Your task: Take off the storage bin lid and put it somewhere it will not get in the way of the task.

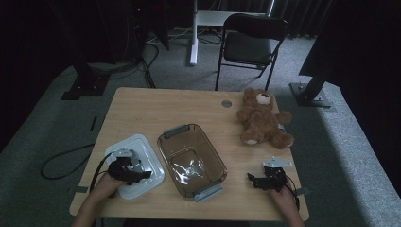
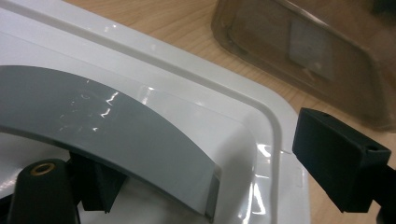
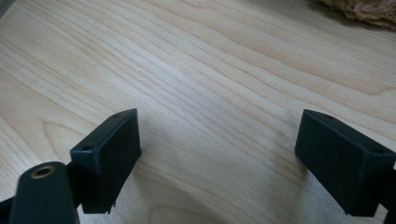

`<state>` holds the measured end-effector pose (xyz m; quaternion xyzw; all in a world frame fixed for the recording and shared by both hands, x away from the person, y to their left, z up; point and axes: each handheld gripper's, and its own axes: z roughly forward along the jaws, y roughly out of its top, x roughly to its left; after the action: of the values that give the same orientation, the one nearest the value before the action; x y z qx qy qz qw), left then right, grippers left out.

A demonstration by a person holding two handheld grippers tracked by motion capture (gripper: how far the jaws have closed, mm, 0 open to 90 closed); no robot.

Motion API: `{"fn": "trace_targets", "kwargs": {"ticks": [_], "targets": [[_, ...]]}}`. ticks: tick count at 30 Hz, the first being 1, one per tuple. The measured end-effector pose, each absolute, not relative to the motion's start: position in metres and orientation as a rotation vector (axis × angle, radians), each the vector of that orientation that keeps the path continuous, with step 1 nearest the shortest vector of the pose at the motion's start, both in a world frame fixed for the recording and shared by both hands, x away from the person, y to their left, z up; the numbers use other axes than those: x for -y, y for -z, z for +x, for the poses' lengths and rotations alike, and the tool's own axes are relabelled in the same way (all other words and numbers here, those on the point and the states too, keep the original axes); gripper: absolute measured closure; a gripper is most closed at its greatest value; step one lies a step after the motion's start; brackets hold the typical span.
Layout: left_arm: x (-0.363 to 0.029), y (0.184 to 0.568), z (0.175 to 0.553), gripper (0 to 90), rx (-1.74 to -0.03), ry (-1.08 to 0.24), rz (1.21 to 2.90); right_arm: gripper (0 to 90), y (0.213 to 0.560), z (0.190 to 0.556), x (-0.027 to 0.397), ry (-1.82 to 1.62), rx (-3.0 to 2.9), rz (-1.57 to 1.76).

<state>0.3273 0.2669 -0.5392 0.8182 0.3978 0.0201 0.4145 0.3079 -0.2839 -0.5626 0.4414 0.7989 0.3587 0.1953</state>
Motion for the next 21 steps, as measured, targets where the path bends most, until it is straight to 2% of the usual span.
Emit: {"fn": "trace_targets", "kwargs": {"ticks": [6,8,11,14,17,21], "targets": [[-0.266,0.543,0.326,15.5,-1.000,-0.137,2.035,13.3,0.563,0.308,0.284,-1.002,-2.240,1.234],[-0.268,0.544,0.326,15.6,-1.015,-0.126,2.006,13.4,0.563,0.308,0.284,-1.005,-2.240,1.235],[-0.273,0.539,0.327,15.5,-1.137,-0.034,1.942,13.3,0.563,0.308,0.284,-1.007,-2.240,1.236],[-0.277,0.537,0.327,15.6,-1.185,-0.040,1.922,13.3,0.563,0.308,0.284,-1.007,-2.239,1.235],[-0.286,0.539,0.327,15.6,-1.232,0.007,1.811,13.3,0.563,0.308,0.284,-1.007,-2.239,1.235],[-0.295,0.539,0.324,15.6,-1.281,0.023,1.762,13.3,0.563,0.308,0.284,-1.009,-2.239,1.237]]}}
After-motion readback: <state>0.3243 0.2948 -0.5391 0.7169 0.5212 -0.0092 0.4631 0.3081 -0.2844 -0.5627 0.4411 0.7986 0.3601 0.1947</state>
